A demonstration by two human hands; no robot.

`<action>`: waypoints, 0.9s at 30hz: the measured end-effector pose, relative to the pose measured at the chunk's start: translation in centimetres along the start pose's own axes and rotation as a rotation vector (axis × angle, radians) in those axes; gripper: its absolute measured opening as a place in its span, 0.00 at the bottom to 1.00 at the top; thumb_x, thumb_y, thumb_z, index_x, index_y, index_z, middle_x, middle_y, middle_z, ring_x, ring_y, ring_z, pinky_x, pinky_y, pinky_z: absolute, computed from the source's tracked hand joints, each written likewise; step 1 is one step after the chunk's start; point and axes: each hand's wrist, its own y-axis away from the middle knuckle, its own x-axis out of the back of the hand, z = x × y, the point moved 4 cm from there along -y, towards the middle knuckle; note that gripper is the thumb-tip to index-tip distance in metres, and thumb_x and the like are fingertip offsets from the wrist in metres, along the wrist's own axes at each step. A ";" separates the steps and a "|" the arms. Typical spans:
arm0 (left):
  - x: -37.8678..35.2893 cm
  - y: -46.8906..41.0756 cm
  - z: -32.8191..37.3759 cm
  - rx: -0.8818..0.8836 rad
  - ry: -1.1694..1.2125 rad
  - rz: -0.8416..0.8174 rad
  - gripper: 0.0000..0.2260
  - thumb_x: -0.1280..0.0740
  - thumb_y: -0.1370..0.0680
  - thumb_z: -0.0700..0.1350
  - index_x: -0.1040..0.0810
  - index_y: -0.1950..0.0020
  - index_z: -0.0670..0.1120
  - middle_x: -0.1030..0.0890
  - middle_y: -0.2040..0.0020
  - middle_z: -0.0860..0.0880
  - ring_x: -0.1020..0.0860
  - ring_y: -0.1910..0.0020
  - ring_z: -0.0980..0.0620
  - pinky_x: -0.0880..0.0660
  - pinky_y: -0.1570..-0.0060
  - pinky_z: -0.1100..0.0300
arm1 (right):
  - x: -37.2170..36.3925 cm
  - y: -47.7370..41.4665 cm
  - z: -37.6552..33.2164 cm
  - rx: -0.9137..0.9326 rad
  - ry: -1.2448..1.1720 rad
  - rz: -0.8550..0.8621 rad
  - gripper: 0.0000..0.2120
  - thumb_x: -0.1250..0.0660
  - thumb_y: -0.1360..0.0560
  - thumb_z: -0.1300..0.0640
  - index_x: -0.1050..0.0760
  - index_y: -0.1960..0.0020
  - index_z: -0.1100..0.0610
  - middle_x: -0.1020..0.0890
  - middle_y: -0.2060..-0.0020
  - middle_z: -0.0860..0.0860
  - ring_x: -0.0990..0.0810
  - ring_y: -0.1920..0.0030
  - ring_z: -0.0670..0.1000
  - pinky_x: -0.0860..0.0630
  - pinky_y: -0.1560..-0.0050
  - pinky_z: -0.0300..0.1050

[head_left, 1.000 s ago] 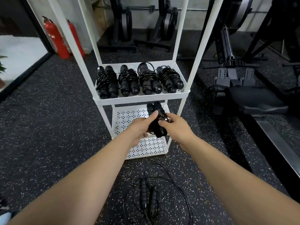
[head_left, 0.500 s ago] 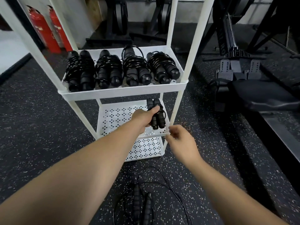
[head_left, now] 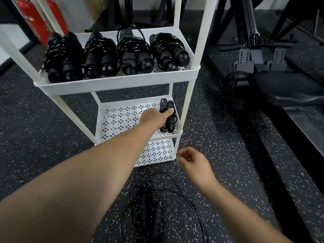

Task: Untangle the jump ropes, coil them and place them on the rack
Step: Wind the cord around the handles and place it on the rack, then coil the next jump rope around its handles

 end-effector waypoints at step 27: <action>0.9 11.2 -8.6 -0.449 0.161 0.232 0.03 0.33 0.16 0.50 0.25 0.49 0.54 0.20 0.63 0.53 0.22 0.66 0.54 0.25 0.67 0.55 | -4.4 2.4 6.2 -0.086 0.130 -0.085 0.04 0.31 0.18 0.56 0.18 0.45 0.49 0.14 0.54 0.43 0.17 0.56 0.44 0.27 0.61 0.33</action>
